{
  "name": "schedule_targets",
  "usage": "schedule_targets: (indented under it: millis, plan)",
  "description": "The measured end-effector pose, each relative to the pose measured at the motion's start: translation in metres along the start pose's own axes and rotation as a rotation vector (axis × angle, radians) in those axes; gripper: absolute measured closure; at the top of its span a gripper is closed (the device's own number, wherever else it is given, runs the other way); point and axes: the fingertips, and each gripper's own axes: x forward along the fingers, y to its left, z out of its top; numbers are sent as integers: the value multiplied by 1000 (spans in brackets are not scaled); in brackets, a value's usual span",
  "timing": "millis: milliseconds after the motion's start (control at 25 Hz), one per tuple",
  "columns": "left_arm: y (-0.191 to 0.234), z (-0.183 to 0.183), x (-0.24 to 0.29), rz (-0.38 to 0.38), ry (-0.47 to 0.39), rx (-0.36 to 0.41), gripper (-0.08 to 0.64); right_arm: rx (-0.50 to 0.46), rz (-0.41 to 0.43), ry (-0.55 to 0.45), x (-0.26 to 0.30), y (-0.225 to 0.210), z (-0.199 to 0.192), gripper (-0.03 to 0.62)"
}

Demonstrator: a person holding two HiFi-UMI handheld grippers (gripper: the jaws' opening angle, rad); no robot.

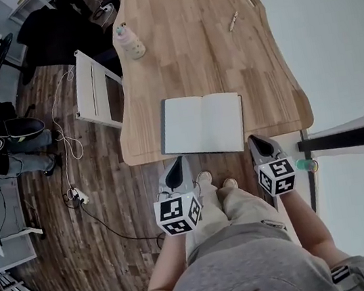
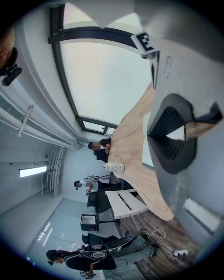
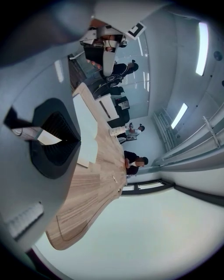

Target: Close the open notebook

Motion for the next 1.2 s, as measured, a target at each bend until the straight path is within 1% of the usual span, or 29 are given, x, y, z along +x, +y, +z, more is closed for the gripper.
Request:
schedule_targets:
  millis: [360,440,720,880,1040,1120,1200]
  plan:
    - [3,-17,-7,46,4,-37,557,-23,37,148,22,-3,-56,591]
    - [4,-20,-8,48,7,-37,557,-13,50,172,27,-1,-66,548]
    - [7,-26,-10,61,17,-39,557,14,61,252,35,-3,-94,525]
    - [10,-29,-13,64,23,-36,557,48,64,272,37,-6,-106,518]
    - [10,-30,-15,62,31,-25,557,102,98,262,38,-5,-105,528]
    - [8,-30,-15,59,32,-20,557,133,132,267,37,-3,-106,513]
    - [7,-30,-16,56,32,-16,557,150,167,287,37,0,-110,485]
